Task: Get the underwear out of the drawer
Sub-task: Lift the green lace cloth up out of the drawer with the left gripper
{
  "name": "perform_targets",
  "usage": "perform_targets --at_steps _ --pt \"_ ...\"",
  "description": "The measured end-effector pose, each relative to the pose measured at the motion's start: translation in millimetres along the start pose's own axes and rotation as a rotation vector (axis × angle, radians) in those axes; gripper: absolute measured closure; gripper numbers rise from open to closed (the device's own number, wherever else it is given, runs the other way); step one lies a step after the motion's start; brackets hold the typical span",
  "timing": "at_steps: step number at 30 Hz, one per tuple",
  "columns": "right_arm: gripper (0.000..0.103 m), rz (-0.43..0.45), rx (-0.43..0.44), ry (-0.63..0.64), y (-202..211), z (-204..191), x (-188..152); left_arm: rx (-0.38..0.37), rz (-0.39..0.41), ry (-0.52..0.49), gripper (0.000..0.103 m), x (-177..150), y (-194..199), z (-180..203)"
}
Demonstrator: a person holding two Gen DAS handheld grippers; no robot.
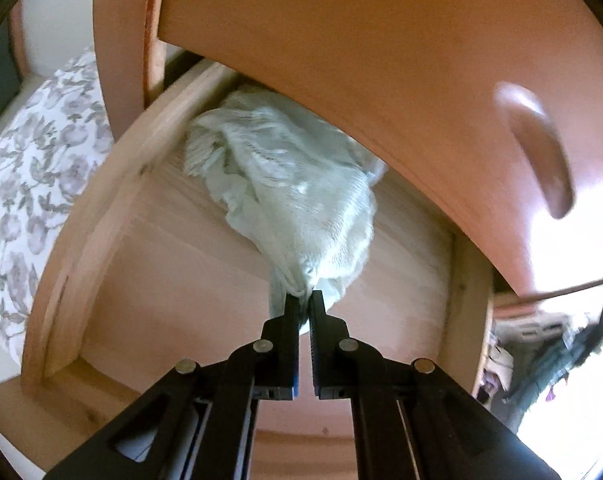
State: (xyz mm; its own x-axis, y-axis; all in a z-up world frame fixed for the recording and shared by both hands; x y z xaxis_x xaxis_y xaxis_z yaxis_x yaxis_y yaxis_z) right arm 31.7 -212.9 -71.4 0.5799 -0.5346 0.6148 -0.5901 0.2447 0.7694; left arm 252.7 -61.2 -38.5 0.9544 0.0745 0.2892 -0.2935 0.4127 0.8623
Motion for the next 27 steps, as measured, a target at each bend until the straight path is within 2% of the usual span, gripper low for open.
perform_targets --at_steps 10,14,22,27 --pt "0.000 0.014 -0.024 0.013 2.4 0.3 1.1 -0.205 0.022 -0.073 0.099 -32.4 40.2 4.4" --pt "0.000 0.019 -0.035 0.020 2.9 -0.1 1.1 -0.255 0.045 -0.126 0.099 -45.8 70.2 10.9" --pt "0.000 0.031 -0.060 0.045 4.3 -2.8 1.1 -0.361 0.111 -0.159 0.099 -59.0 80.7 31.6" --pt "0.000 0.041 -0.077 0.059 5.7 -4.0 1.3 -0.401 0.161 -0.187 0.099 -57.8 99.3 39.5"
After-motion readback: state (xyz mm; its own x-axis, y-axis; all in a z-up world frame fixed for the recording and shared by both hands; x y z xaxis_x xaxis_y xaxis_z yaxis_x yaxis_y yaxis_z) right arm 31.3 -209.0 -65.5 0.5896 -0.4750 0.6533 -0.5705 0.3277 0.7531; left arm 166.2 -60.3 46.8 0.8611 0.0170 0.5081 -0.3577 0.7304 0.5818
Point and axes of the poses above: each gripper's, at about its wrist camera, not at the fingertips, and y roughly against the way its jaws point, z to its right, x to its top, the point moved 9 cm from there along -y, roughly the way its jaws point, and after that the axes turned 8 degrees about -y, right-handed, at the moved point
